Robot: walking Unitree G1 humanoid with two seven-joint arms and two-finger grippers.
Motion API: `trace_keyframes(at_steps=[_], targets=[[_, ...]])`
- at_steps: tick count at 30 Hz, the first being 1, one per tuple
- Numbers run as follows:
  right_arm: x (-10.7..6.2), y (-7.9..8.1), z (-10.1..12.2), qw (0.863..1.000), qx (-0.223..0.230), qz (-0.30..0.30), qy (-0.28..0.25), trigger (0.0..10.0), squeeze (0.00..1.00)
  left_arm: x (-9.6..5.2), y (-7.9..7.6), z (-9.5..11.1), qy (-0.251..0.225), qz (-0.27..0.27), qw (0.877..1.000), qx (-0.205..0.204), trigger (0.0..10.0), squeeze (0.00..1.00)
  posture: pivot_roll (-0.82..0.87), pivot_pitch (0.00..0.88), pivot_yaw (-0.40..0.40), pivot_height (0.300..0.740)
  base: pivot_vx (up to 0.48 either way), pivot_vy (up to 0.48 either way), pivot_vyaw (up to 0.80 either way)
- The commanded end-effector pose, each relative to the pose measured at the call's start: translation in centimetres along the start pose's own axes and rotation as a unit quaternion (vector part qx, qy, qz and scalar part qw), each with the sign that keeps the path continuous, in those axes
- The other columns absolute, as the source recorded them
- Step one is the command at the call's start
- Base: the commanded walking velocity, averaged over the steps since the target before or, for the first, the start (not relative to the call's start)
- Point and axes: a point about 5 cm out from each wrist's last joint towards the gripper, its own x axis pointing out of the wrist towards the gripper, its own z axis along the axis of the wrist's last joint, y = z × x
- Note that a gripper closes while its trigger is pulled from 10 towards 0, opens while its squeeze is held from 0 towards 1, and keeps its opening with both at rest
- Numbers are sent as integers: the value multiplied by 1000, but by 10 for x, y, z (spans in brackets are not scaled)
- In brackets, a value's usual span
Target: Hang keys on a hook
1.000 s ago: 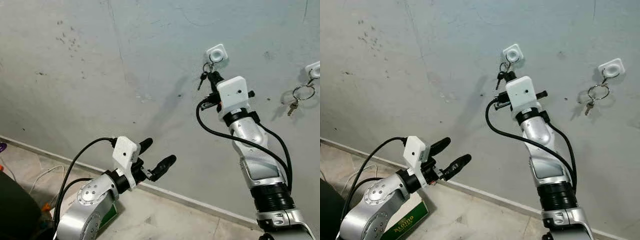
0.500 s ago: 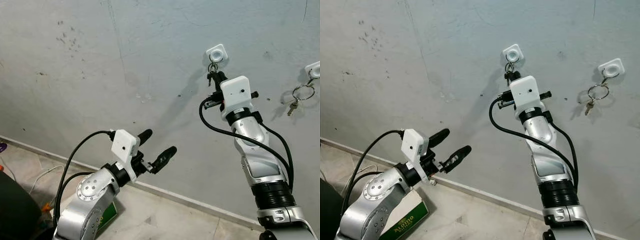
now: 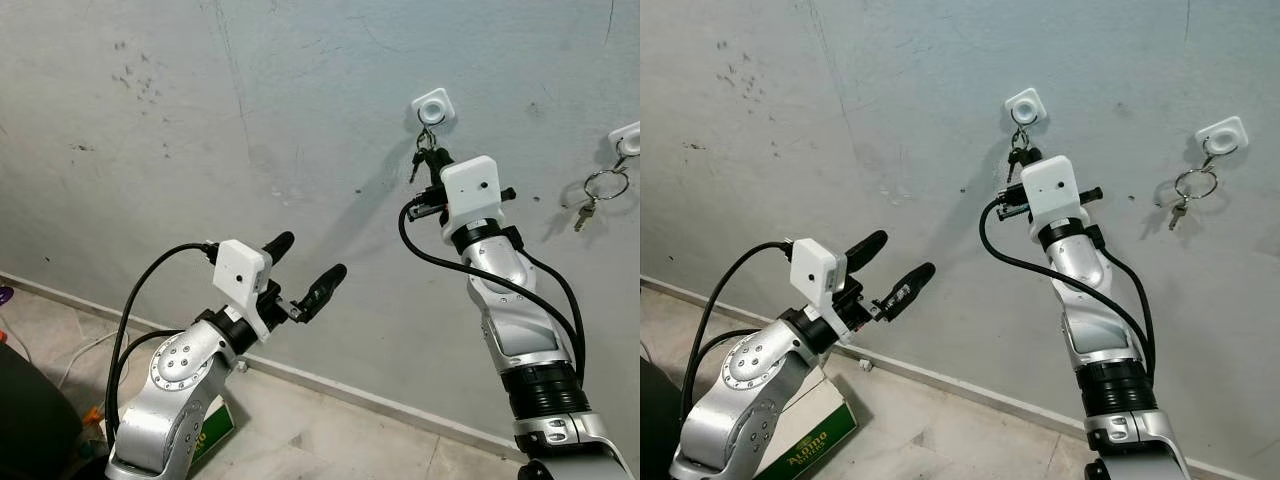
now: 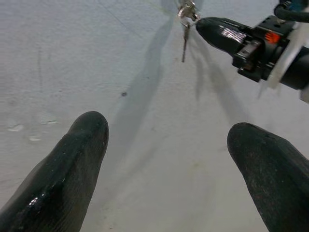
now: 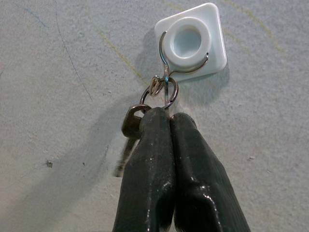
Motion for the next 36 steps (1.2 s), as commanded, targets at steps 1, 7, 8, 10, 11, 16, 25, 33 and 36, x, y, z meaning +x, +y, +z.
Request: trace_keyframes(at_steps=[1,7,8,10,11,16,25,33,36], targets=[[1,0,2,1000,5,-3,-4,10000,0,1,3,7,-13,7,1000,14,10000,0,57,0,52,740,0,0,0],[0,0,-1,1000,5,-5,2,10000,0,3,4,10,-18,11,1000,17,10000,0,54,0,52,740,0,0,0],[-1,0,-2,1000,2,-6,4,10000,0,4,4,10,-19,11,1000,17,10000,0,54,0,52,740,0,0,0],[-1,0,-2,1000,-1,-8,7,10000,0,4,4,10,-20,12,1000,17,10000,0,54,0,52,740,0,0,0],[-1,0,-3,1000,-1,-10,9,10000,0,4,4,10,-20,12,1000,17,10000,0,54,0,52,740,0,0,0],[-2,-1,-6,1000,-5,-13,16,10000,0,5,4,11,-22,13,1000,18,10000,0,54,0,50,740,0,0,0],[-4,2,-12,999,-9,-7,38,10000,0,6,4,12,-23,14,999,19,10000,0,54,0,50,740,0,0,0],[-7,5,-18,999,-9,-3,52,10000,0,6,4,13,-25,14,999,19,10000,0,54,0,50,740,0,0,0],[-7,5,-18,999,-9,-4,51,10000,0,7,4,13,-26,14,999,19,10000,0,54,0,50,740,0,0,0]])
